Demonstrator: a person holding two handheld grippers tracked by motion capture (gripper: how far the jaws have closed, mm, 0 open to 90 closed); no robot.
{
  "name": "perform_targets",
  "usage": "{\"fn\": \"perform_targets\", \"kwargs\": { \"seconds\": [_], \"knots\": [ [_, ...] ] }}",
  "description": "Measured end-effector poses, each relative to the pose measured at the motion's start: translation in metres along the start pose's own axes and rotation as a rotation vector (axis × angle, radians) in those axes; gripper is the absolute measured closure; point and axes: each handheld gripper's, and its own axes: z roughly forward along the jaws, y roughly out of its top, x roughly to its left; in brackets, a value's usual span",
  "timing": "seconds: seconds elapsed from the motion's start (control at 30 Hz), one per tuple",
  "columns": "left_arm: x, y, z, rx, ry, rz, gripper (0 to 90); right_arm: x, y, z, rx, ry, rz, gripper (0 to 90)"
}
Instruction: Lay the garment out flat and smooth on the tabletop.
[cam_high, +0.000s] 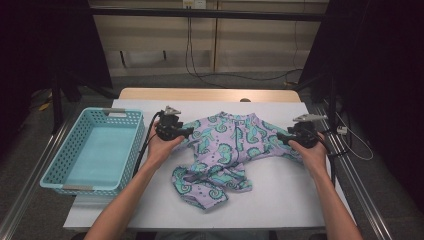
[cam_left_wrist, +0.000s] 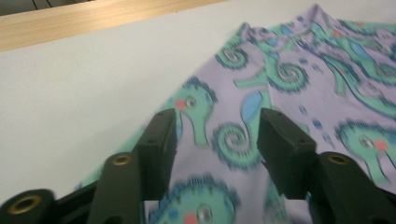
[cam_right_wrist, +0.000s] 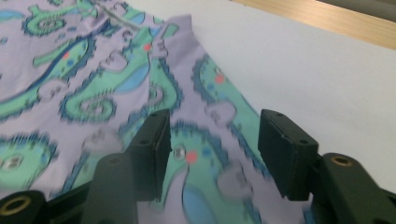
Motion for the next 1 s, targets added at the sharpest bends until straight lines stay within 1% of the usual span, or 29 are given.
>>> {"fn": "perform_targets", "kwargs": {
  "seconds": [0.03,0.07,0.1,0.13,0.17,0.2,0.23,0.27,0.3,0.33,0.37,0.4,0.43,0.5,0.53,0.57,0.6,0.63,0.67,0.7,0.73,0.77,0.8,0.83,0.87,0.9,0.93,1.0],
  "knots": [
    [0.003,0.006,0.007,0.010,-0.012,-0.005,51.4,-0.001,0.004,0.006,0.000,0.008,0.003,46.5],
    [0.005,0.009,0.013,0.008,-0.014,-0.012,55.1,-0.005,0.014,0.024,0.016,0.014,0.012,47.9],
    [0.006,0.012,0.019,0.018,-0.006,-0.011,56.0,-0.007,0.018,0.032,0.023,0.016,0.014,48.9],
    [0.008,0.015,0.026,0.021,0.004,-0.007,56.0,-0.007,0.018,0.032,0.023,0.016,0.014,48.9],
    [0.010,0.016,0.031,0.036,0.012,-0.012,57.0,-0.009,0.022,0.039,0.027,0.021,0.019,50.1],
    [0.013,0.018,0.037,0.041,0.010,-0.022,57.2,-0.012,0.025,0.046,0.039,0.026,0.025,50.3],
    [0.017,0.018,0.046,0.061,0.009,-0.026,57.2,-0.017,0.028,0.059,0.062,0.020,0.029,51.8],
    [0.017,0.018,0.046,0.061,0.009,-0.026,57.1,-0.019,0.030,0.064,0.088,0.021,0.030,52.1],
    [0.020,0.018,0.049,0.073,0.016,-0.013,55.8,-0.021,0.030,0.068,0.087,0.012,0.032,54.5],
    [0.021,0.018,0.051,0.079,0.021,-0.007,55.8,-0.021,0.030,0.068,0.087,0.012,0.032,54.5],
    [0.024,0.018,0.054,0.078,0.021,-0.015,53.9,-0.022,0.030,0.070,0.078,0.010,0.042,55.7],
    [0.027,0.017,0.055,0.084,0.024,-0.021,50.9,-0.026,0.030,0.074,0.078,0.018,0.060,56.1],
    [0.029,0.016,0.057,0.084,0.024,-0.023,52.1,-0.029,0.028,0.080,0.104,0.030,0.071,56.9],
    [0.031,0.013,0.060,0.097,0.017,-0.031,55.2,-0.030,0.029,0.081,0.096,0.036,0.074,58.6],
    [0.030,0.012,0.060,0.096,0.011,-0.017,55.1,-0.029,0.030,0.081,0.102,0.039,0.068,60.5],
    [0.029,0.012,0.060,0.101,0.002,-0.008,57.1,-0.028,0.031,0.081,0.106,0.047,0.063,61.9],
    [0.029,0.012,0.060,0.101,0.002,-0.008,60.7,-0.028,0.031,0.081,0.106,0.047,0.063,61.9],
    [0.028,0.013,0.060,0.110,-0.010,-0.004,61.9,-0.027,0.032,0.081,0.117,0.065,0.060,69.0],
    [0.026,0.013,0.060,0.114,0.000,0.016,61.9,-0.027,0.032,0.081,0.117,0.065,0.060,69.0],
    [0.024,0.012,0.060,0.124,0.017,0.053,64.7,-0.026,0.033,0.081,0.120,0.073,0.058,73.4],
    [0.023,0.013,0.059,0.133,0.021,0.064,70.2,-0.025,0.033,0.081,0.124,0.081,0.058,77.3],
    [0.023,0.013,0.059,0.137,0.011,0.047,81.1,-0.024,0.034,0.082,0.124,0.094,0.055,85.0],
    [0.023,0.013,0.059,0.141,-0.004,0.044,81.1,-0.024,0.034,0.082,0.124,0.094,0.055,85.0],
    [0.023,0.013,0.058,0.141,-0.027,0.030,89.3,-0.023,0.034,0.083,0.118,0.096,0.054,89.9],
    [0.026,0.012,0.058,0.131,-0.039,0.008,89.8,-0.023,0.035,0.083,0.118,0.092,0.057,90.0],
    [0.029,0.011,0.057,0.115,-0.037,-0.007,90.0,-0.023,0.035,0.084,0.114,0.081,0.057,90.0],
    [0.029,0.011,0.057,0.115,-0.037,-0.007,90.0,-0.023,0.035,0.084,0.114,0.081,0.057,90.0],
    [0.034,0.012,0.057,0.109,-0.037,-0.039,90.0,-0.024,0.036,0.086,0.104,0.058,0.064,90.0]
  ]
}}
